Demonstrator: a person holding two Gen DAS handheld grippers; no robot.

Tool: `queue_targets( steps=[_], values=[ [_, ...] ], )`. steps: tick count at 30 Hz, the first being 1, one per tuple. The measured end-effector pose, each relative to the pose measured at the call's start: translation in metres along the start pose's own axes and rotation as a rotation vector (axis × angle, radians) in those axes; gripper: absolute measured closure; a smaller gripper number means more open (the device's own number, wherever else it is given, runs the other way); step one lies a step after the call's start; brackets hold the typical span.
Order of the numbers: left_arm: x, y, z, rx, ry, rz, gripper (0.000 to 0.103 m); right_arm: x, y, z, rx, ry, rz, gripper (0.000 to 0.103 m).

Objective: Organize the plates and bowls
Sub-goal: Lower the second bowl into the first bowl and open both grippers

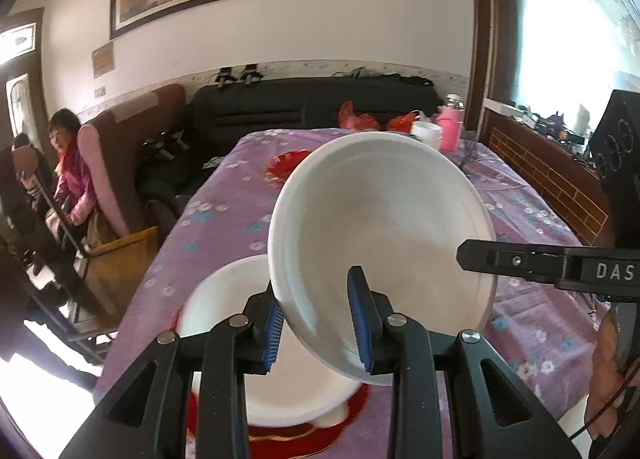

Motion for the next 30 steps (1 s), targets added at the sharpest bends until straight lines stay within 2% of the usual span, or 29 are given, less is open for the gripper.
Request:
queue_targets(
  steps=[4, 11, 30],
  values=[
    [-0.023, -0.002, 0.013, -0.05, 0.018, -0.013, 0.075, -0.01, -0.027, -0.001, -0.056, -0.005, -0.031, 0.091],
    [-0.054, -0.028, 0.032, -0.153, 0.099, 0.03, 0.075, -0.015, -0.068, 0.002, -0.14, -0.022, -0.052, 0.091],
    [-0.071, -0.034, 0.038, -0.159, 0.141, 0.014, 0.072, -0.019, -0.09, 0.003, -0.187, 0.002, -0.019, 0.09]
  ],
)
Point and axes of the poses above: each gripper's, at about its wrist camera, not at the fingertips, and y roughly against the way its jaws point, x to its right, z to its underside, the point moved 8 cm from there along -y, roughly the way its jaws point, and after that the axes turned 14 degrees about -x, right-handed, at the moved point
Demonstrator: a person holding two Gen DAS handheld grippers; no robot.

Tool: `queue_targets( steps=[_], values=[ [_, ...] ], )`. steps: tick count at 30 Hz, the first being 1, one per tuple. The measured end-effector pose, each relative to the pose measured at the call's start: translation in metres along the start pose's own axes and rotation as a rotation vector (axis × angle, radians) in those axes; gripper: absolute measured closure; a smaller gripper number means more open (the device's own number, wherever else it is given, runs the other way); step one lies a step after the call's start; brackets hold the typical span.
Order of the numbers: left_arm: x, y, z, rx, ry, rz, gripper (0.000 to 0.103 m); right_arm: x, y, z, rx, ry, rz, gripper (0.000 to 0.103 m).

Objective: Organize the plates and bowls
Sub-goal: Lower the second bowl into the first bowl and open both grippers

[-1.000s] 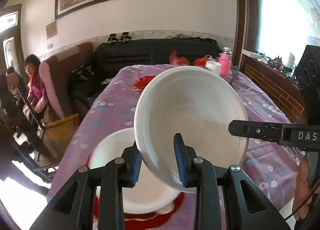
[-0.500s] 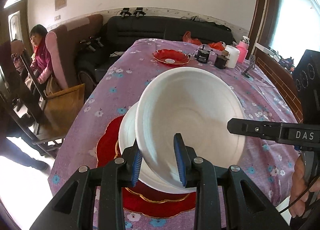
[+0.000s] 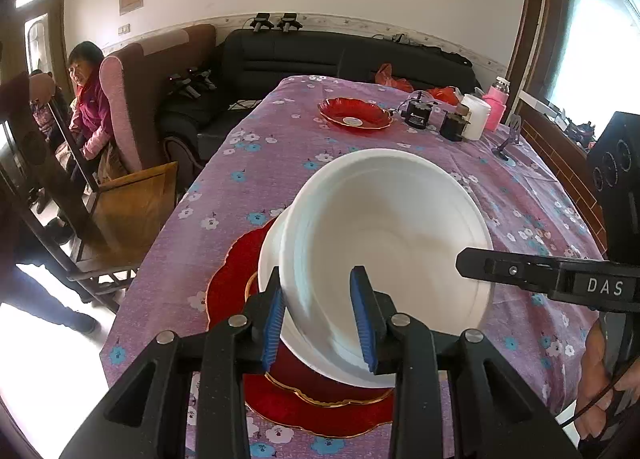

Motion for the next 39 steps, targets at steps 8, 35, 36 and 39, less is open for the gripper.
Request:
queue_targets(
  steps=[8, 35, 36, 39],
  values=[
    [0.001, 0.0, 0.0, -0.003, 0.002, -0.002, 0.071, -0.005, 0.001, 0.001, -0.004, 0.028, 0.012, 0.083],
    [-0.095, -0.028, 0.022, -0.11, 0.275, 0.14, 0.061, 0.068, 0.001, 0.022, -0.017, -0.104, 0.017, 0.078],
    [-0.096, -0.031, 0.025, -0.12, 0.28, 0.146, 0.061, 0.07, -0.002, 0.022, -0.022, -0.107, 0.018, 0.078],
    [-0.095, -0.039, 0.028, -0.135, 0.281, 0.155, 0.061, 0.073, -0.009, 0.024, -0.034, -0.115, 0.013, 0.078]
  ],
)
Point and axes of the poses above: each gripper's, at about its wrist camera, not at the fingertips, and y roughly against the way its jaws point, x to its right, z to its underside, the point moved 8 cm from there along -y, roughly the way its jaws point, and after that the axes turned 14 degrees about -x, right-handed, at the moved point
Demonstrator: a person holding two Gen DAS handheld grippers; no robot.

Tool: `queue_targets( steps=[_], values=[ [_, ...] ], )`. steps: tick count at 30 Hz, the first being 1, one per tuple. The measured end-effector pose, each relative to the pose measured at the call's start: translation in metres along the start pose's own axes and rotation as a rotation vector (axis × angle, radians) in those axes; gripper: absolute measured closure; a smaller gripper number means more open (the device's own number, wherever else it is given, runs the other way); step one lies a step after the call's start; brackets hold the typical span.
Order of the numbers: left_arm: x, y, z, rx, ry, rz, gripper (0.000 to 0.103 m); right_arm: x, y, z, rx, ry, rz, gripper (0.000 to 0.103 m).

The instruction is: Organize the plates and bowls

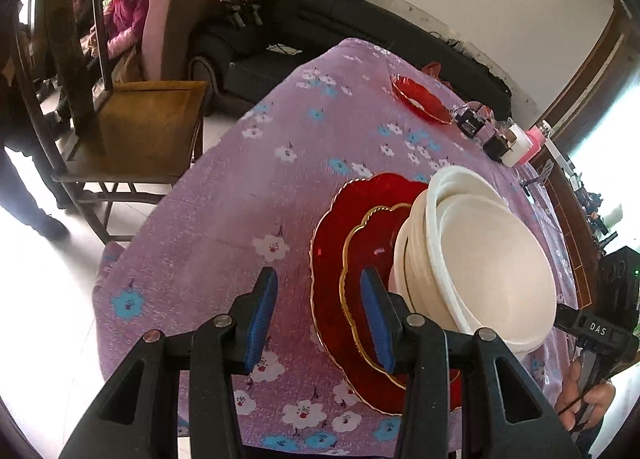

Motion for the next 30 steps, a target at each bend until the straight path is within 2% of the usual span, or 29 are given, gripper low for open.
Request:
queue_targets(
  steps=[9, 15, 17, 18, 20, 21, 22, 23, 30],
  values=[
    [0.002, -0.019, 0.001, -0.022, -0.019, -0.06, 0.061, -0.008, -0.016, 0.0, -0.027, 0.014, -0.004, 0.078],
    [0.003, -0.025, 0.0, -0.006, -0.046, -0.113, 0.061, -0.014, -0.029, -0.005, -0.03, 0.032, 0.037, 0.078],
    [0.004, -0.026, -0.003, 0.006, -0.062, -0.133, 0.061, -0.014, -0.034, -0.008, -0.026, 0.033, 0.056, 0.087],
    [0.004, -0.026, -0.004, 0.012, -0.065, -0.137, 0.061, -0.014, -0.037, -0.009, -0.028, 0.025, 0.051, 0.088],
    [0.009, -0.027, -0.006, 0.024, -0.089, -0.137, 0.068, -0.015, -0.045, -0.01, -0.039, 0.022, 0.051, 0.09],
    [0.011, -0.027, -0.006, 0.025, -0.099, -0.133, 0.078, -0.016, -0.046, -0.011, -0.031, 0.024, 0.059, 0.09],
    [0.015, -0.027, -0.005, 0.029, -0.112, -0.142, 0.08, -0.017, -0.045, -0.011, -0.023, 0.028, 0.064, 0.091],
    [0.018, -0.027, -0.005, 0.034, -0.125, -0.158, 0.08, -0.016, -0.044, -0.011, -0.019, 0.026, 0.067, 0.091],
    [0.04, -0.038, -0.009, 0.021, -0.151, -0.131, 0.08, 0.001, -0.029, -0.01, 0.006, 0.004, 0.084, 0.091]
  ],
)
Point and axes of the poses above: each gripper's, at about its wrist camera, not at the fingertips, and y roughly against the way its jaws point, x to its right, z to its underside, the point moved 8 cm from there along -y, roughly the way its jaws point, and after that the axes turned 14 degrees about -x, right-handed, at the moved point
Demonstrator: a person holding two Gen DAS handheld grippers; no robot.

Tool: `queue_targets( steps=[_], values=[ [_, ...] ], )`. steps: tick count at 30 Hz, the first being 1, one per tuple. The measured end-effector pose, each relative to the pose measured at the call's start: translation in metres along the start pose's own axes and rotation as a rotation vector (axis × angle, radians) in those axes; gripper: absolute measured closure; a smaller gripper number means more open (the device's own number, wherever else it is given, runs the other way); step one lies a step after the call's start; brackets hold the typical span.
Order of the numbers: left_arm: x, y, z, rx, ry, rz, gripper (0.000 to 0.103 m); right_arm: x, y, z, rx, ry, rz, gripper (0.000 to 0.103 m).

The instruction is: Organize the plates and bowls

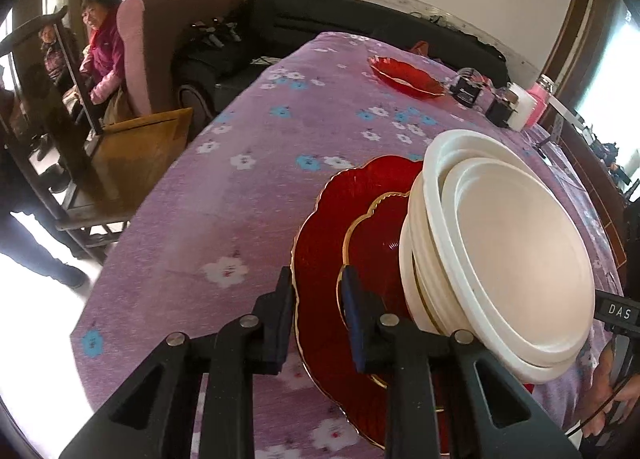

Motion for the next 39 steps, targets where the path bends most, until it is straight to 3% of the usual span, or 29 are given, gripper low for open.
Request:
queue_targets(
  steps=[13, 18, 26, 39],
  values=[
    [0.137, -0.047, -0.039, -0.066, -0.159, 0.086, 0.081, 0.107, 0.078, 0.0, 0.146, -0.179, 0.112, 0.092],
    [0.182, -0.061, -0.047, -0.065, -0.213, 0.065, 0.08, 0.149, 0.099, 0.005, 0.185, -0.264, 0.132, 0.092],
    [0.199, -0.071, -0.063, -0.012, -0.202, 0.044, 0.079, 0.167, 0.107, 0.005, 0.241, -0.28, 0.175, 0.092],
    [0.196, -0.084, -0.094, 0.035, -0.176, 0.022, 0.079, 0.167, 0.097, -0.032, 0.28, -0.272, 0.225, 0.092]
  ],
)
Point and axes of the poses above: each gripper's, at about its wrist camera, not at the fingertips, and y roughly against the way its jaws point, x to its right, z to its underside, the point moved 8 cm from there along -y, roughly the way its jaws point, and after that the axes turned 14 degrees about -x, right-handed, at the moved point
